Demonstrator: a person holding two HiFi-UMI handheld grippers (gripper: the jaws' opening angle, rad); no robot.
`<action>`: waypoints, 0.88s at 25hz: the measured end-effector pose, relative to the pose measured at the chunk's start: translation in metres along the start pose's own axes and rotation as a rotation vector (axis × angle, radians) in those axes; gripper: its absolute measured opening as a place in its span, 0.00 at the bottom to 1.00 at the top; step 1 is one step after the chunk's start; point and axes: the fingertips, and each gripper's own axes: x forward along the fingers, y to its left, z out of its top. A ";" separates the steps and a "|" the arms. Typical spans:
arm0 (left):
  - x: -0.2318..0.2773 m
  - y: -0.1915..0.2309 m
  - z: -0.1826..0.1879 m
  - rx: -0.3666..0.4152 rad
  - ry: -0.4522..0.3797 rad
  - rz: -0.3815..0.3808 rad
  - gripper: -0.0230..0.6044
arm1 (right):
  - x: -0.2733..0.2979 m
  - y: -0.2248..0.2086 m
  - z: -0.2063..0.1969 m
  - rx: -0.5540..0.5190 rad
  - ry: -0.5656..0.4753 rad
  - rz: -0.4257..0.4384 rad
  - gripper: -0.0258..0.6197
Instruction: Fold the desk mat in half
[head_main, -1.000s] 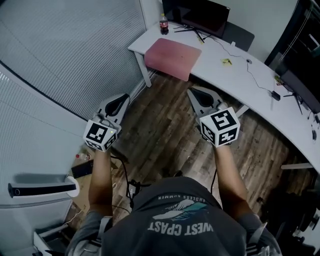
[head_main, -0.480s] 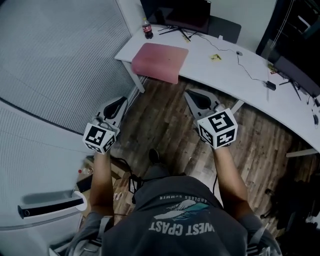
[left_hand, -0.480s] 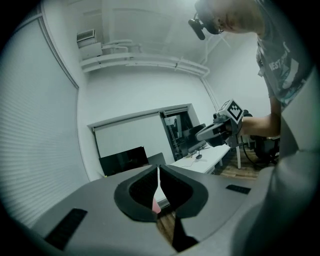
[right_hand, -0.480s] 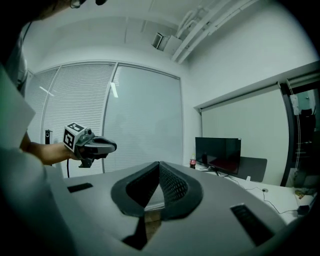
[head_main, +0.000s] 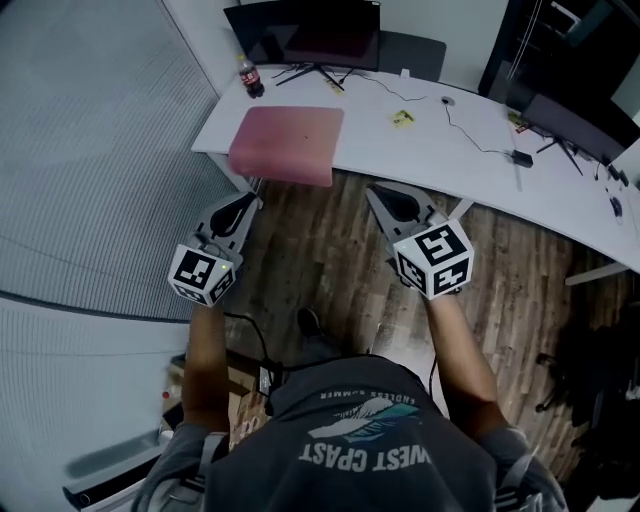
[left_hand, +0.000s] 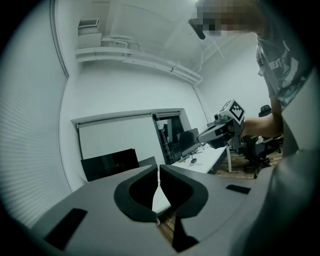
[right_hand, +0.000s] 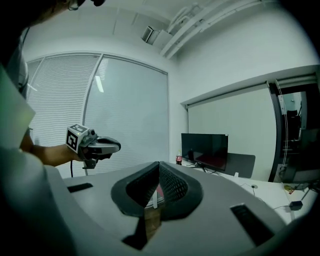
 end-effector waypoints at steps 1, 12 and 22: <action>0.005 0.010 -0.002 -0.002 -0.006 -0.008 0.08 | 0.009 -0.003 0.001 0.002 0.004 -0.010 0.08; 0.031 0.111 -0.050 -0.037 -0.017 -0.069 0.08 | 0.102 -0.007 -0.003 0.025 0.060 -0.088 0.08; 0.044 0.179 -0.086 -0.063 -0.029 -0.105 0.08 | 0.168 -0.006 -0.004 0.021 0.097 -0.127 0.08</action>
